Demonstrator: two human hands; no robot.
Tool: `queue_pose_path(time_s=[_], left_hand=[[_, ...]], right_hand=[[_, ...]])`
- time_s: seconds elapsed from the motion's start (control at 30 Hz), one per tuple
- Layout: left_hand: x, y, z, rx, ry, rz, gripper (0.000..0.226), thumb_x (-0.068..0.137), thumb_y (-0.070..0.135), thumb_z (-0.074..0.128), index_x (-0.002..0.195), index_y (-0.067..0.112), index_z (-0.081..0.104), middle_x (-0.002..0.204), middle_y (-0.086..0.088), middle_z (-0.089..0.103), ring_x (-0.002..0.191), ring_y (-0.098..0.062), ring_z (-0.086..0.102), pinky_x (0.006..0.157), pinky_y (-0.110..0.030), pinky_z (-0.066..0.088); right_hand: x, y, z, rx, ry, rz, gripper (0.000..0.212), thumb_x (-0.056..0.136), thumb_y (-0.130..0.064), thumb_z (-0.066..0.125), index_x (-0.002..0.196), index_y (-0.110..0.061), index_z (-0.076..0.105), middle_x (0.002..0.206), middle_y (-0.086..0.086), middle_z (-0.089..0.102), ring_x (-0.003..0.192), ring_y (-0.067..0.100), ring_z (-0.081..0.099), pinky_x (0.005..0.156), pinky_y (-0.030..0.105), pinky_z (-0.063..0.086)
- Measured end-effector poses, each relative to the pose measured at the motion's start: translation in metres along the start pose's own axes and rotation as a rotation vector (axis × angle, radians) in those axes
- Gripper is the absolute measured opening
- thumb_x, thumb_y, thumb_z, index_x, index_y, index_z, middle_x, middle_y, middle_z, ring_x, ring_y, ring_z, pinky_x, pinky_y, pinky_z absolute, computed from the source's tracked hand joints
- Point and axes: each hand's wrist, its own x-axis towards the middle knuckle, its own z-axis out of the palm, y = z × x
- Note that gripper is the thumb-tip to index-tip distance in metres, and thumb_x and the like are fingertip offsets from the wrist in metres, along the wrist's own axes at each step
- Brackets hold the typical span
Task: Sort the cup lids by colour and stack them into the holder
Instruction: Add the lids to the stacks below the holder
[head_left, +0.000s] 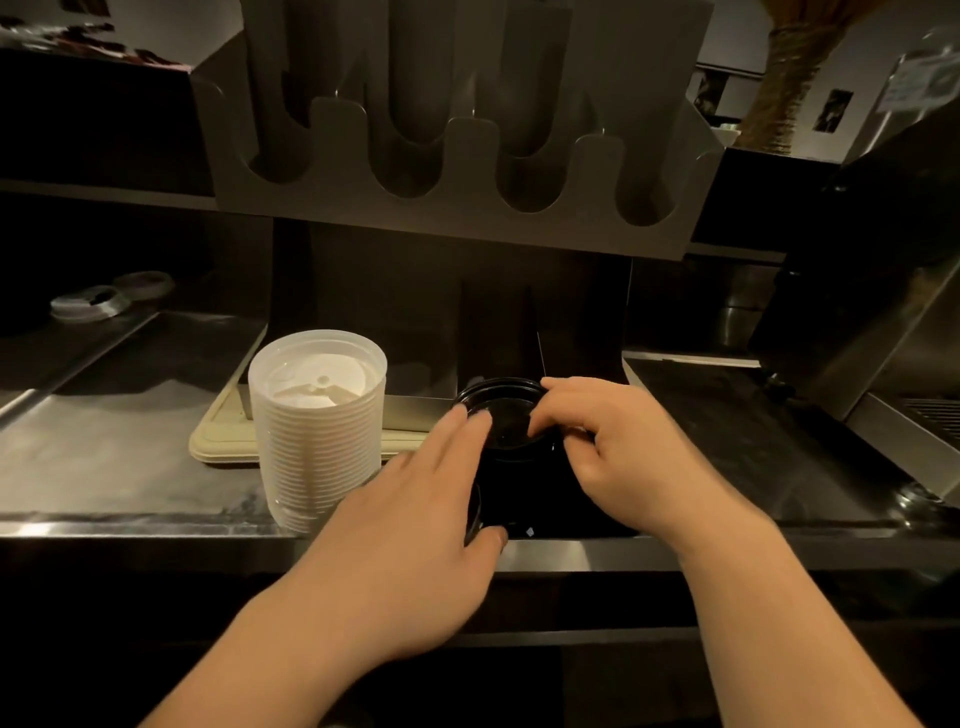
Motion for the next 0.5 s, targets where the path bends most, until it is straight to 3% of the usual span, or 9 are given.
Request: queue_pose_path(time_s=[0.17, 0.3, 0.5], left_hand=[[0.001, -0.007, 0.005, 0.049, -0.056, -0.011, 0.084, 0.096, 0.055, 0.049, 0.153, 0.046, -0.011, 0.16, 0.025, -0.026, 0.148, -0.01, 0.019, 0.114, -0.034, 0.034], [0.004, -0.009, 0.005, -0.014, -0.021, -0.008, 0.079, 0.096, 0.054, 0.051, 0.153, 0.048, -0.003, 0.162, 0.026, -0.017, 0.148, -0.009, 0.021, 0.114, -0.031, 0.032], [0.005, -0.016, 0.006, -0.004, -0.036, 0.019, 0.084, 0.096, 0.051, 0.053, 0.153, 0.051, -0.008, 0.16, 0.029, -0.022, 0.148, -0.009, 0.022, 0.112, -0.031, 0.034]], right_hand=[[-0.006, -0.003, -0.004, 0.03, -0.05, 0.013, 0.037, 0.094, -0.004, 0.059, 0.119, -0.027, 0.072, 0.132, -0.011, 0.065, 0.141, 0.0, 0.037, 0.12, 0.035, 0.034], [-0.006, -0.007, -0.007, 0.013, -0.088, 0.035, 0.036, 0.093, -0.016, 0.067, 0.125, -0.032, 0.067, 0.135, -0.016, 0.061, 0.143, -0.002, 0.034, 0.12, 0.038, 0.035], [-0.015, -0.015, 0.001, -0.048, -0.163, 0.077, 0.054, 0.099, -0.014, 0.056, 0.146, -0.041, 0.046, 0.157, -0.017, 0.037, 0.152, 0.006, 0.016, 0.126, 0.041, 0.021]])
